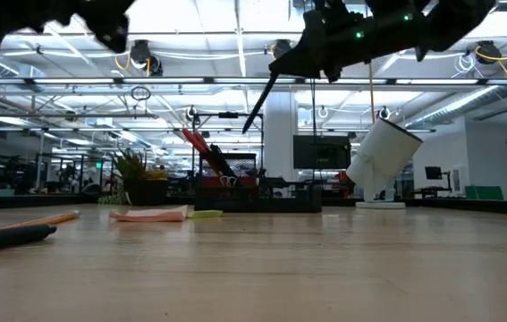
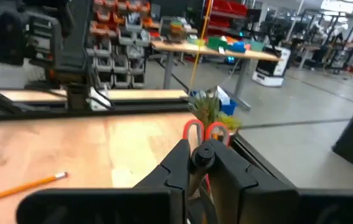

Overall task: Pick and place office supplies into organizer
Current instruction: Put the right pen into the mesh organizer

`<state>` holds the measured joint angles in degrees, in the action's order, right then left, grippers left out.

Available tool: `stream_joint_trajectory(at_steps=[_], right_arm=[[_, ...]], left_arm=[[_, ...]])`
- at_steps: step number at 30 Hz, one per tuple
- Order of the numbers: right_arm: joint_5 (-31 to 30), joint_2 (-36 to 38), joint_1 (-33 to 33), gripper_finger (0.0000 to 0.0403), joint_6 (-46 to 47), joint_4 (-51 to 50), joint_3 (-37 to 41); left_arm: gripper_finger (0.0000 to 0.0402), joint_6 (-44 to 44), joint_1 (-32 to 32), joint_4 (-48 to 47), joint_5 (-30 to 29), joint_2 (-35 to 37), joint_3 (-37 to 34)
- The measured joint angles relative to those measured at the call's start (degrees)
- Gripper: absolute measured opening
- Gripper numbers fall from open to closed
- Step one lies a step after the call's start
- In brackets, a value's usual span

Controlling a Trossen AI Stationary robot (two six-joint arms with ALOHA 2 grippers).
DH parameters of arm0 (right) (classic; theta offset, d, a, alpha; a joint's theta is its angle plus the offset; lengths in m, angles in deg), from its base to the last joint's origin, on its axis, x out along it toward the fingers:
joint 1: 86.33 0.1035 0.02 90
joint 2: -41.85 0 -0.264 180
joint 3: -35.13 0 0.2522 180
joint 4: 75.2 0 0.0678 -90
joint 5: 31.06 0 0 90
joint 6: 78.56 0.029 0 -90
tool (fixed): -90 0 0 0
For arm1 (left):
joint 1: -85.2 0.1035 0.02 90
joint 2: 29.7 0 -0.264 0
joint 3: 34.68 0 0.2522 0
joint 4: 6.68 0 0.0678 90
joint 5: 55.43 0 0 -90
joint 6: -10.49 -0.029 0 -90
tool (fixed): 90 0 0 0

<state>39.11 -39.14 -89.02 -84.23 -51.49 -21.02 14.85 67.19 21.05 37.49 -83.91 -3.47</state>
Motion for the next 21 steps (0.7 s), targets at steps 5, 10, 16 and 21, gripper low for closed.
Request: stream_joint_trajectory(at_steps=[5, 10, 16, 21], right_arm=[[-1.19, -0.02, -2.97, 0.0035, -1.22, -9.70, -5.60], [1.27, -2.43, -6.11, 0.0032, -1.96, -17.24, -11.87], [4.92, -7.72, -8.76, 0.0035, 0.45, -19.64, -16.71], [5.09, -14.02, -10.34, 0.0032, 0.68, -20.11, -19.33]], left_arm=[[0.0243, 1.80, 1.35, 15.77, -0.26, 7.62, -12.35], [0.0243, 2.40, 1.34, 19.61, -4.42, 10.41, -16.81], [0.0243, 2.49, 1.33, 19.08, -6.21, 10.40, -16.86], [0.0243, 3.68, 1.33, 18.99, -6.28, 10.40, -16.86]])
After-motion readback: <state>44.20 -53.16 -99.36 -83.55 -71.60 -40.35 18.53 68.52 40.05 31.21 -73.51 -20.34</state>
